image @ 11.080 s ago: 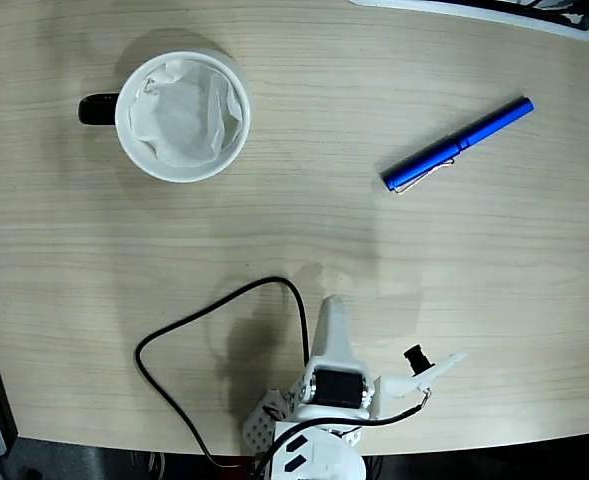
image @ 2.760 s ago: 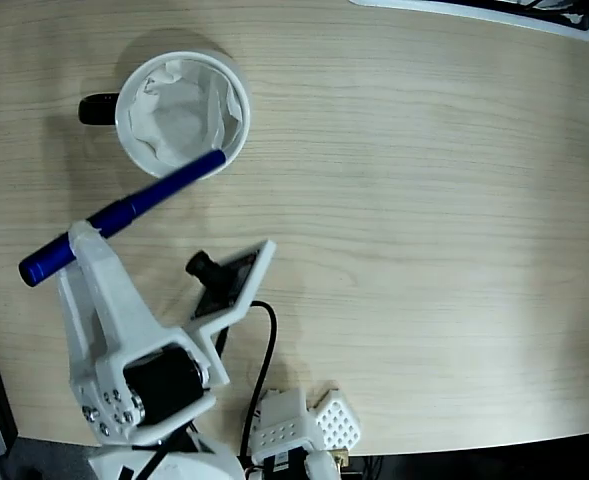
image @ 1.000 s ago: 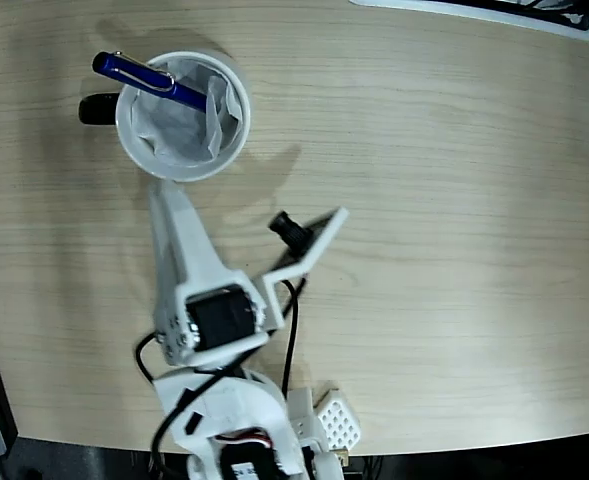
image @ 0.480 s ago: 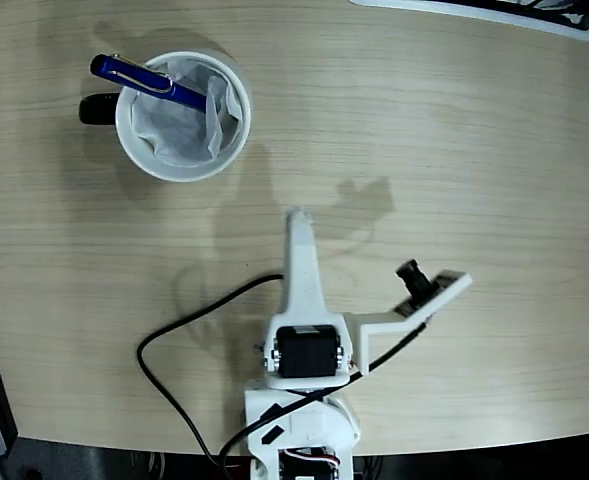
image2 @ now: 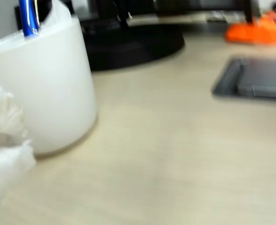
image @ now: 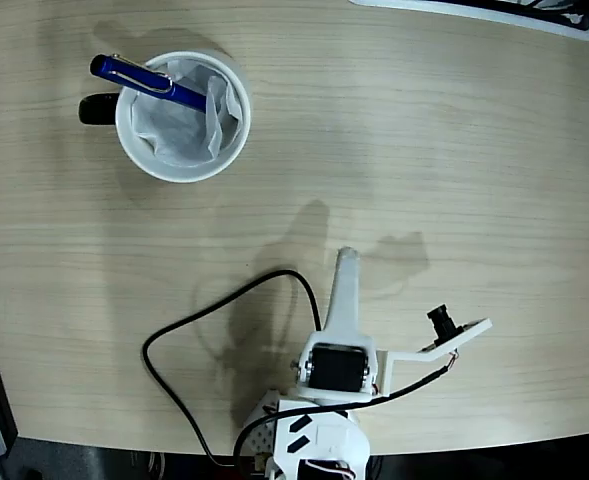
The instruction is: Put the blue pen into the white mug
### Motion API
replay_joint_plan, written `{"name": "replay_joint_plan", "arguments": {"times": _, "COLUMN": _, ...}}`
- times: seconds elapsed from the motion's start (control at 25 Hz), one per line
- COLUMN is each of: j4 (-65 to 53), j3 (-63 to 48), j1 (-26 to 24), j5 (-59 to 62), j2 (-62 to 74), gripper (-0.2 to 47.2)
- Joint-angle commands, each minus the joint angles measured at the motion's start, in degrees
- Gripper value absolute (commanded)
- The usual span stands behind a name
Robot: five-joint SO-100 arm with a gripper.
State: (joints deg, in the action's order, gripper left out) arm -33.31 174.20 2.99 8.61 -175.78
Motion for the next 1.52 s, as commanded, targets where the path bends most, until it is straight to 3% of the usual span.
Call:
{"name": "replay_joint_plan", "arguments": {"times": 0.0, "j4": -6.6, "j3": 0.6, "j1": 0.2, "j5": 0.4, "j2": -6.1, "gripper": 0.0}}
{"name": "replay_joint_plan", "arguments": {"times": 0.2, "j4": -19.4, "j3": -0.2, "j1": 1.0, "j5": -1.8, "j2": -14.9, "gripper": 0.0}}
{"name": "replay_joint_plan", "arguments": {"times": 0.56, "j4": -34.6, "j3": -2.7, "j1": 0.5, "j5": -9.9, "j2": -17.2, "gripper": 0.0}}
{"name": "replay_joint_plan", "arguments": {"times": 1.48, "j4": -35.2, "j3": -2.7, "j1": 0.3, "j5": -10.8, "j2": -17.2, "gripper": 0.0}}
